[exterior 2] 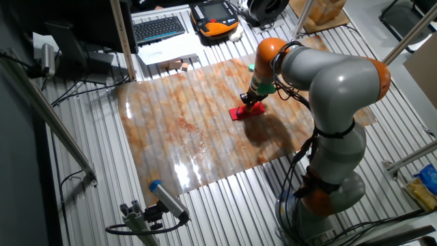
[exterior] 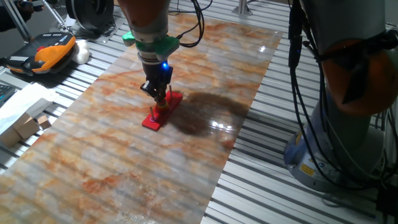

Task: Take out one Hanoi block and throw it aside

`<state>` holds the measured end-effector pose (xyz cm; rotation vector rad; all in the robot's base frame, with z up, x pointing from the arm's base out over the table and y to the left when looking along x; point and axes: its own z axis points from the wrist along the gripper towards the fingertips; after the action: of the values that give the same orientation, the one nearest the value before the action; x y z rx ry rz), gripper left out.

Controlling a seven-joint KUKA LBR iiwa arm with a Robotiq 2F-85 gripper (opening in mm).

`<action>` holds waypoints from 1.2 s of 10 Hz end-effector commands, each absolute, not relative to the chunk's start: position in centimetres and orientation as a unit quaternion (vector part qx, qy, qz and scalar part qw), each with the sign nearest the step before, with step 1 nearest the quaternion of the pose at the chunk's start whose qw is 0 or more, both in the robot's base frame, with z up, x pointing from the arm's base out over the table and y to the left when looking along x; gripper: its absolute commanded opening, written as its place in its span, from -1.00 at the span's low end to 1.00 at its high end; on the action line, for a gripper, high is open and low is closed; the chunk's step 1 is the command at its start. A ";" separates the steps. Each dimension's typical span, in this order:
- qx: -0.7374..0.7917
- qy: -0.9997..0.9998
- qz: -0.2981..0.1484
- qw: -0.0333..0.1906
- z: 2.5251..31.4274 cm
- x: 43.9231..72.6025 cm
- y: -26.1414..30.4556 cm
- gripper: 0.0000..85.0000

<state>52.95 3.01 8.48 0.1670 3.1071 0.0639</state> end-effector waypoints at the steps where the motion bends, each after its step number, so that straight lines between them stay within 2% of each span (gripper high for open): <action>1: 0.052 0.998 0.023 0.011 9.0 53.0 2.8 -0.60; 3: 0.051 0.998 0.024 0.005 10.5 53.3 2.4 -0.60; 5: 0.056 0.998 0.032 -0.014 13.4 54.7 1.8 -0.60; 7: 0.066 0.997 0.026 0.011 14.0 57.0 1.2 -0.60; 8: 0.066 0.998 0.011 0.006 13.7 57.8 0.8 -0.60; 10: 0.094 0.996 0.011 0.004 13.7 58.4 1.1 0.20; 12: 0.095 0.995 0.012 -0.002 14.2 58.5 1.4 0.20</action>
<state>58.42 1.47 14.26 0.2866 3.1332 0.0376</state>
